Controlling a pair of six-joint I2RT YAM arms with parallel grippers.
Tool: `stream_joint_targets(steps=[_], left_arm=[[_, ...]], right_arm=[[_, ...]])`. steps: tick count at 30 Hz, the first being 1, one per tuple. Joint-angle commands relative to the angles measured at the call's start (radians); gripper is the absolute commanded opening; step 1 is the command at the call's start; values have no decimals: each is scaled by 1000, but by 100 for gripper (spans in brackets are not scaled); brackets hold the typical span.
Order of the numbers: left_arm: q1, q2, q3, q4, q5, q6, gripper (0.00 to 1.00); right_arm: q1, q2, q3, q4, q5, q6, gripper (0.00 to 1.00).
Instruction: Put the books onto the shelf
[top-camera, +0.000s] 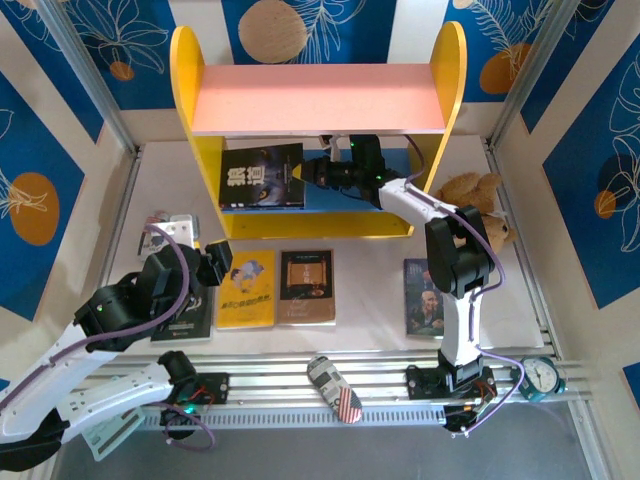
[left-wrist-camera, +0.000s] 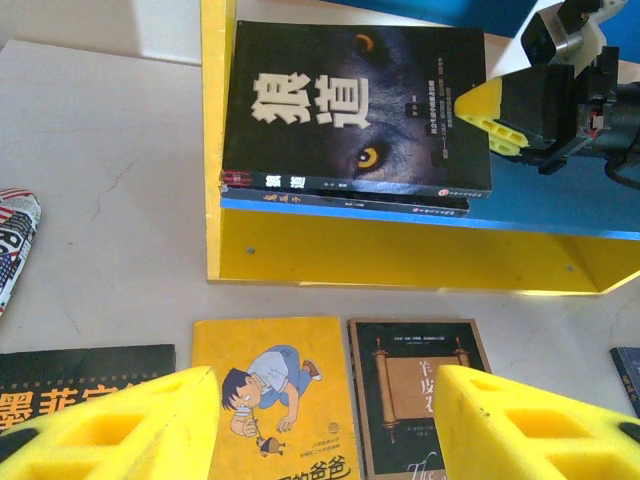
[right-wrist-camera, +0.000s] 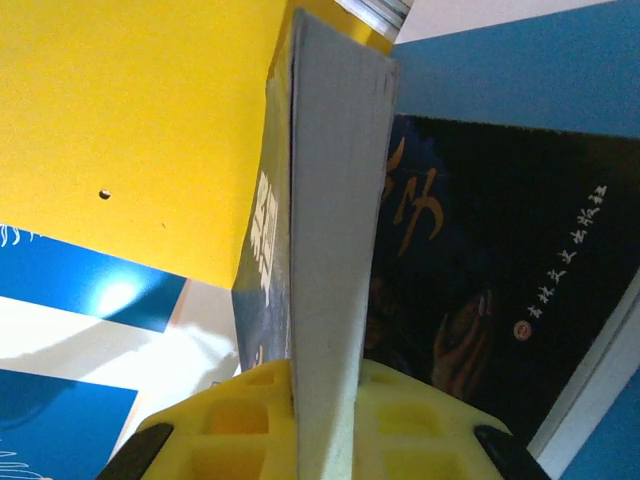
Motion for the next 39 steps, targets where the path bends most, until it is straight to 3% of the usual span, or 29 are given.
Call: stream_joint_targets(steps=[1,22,39], left_arm=[[15,-9,-11,-8,-17,0,59],[17,-13,-18,-2,-7,0,59],[19,-23,-22,0,-11,1,59]], right_arm=[[-9,20,47,30,-15,-8,0],[-15,20,55,-55,-51,-78,0],[11,49,76,-37,-50,-47,0]])
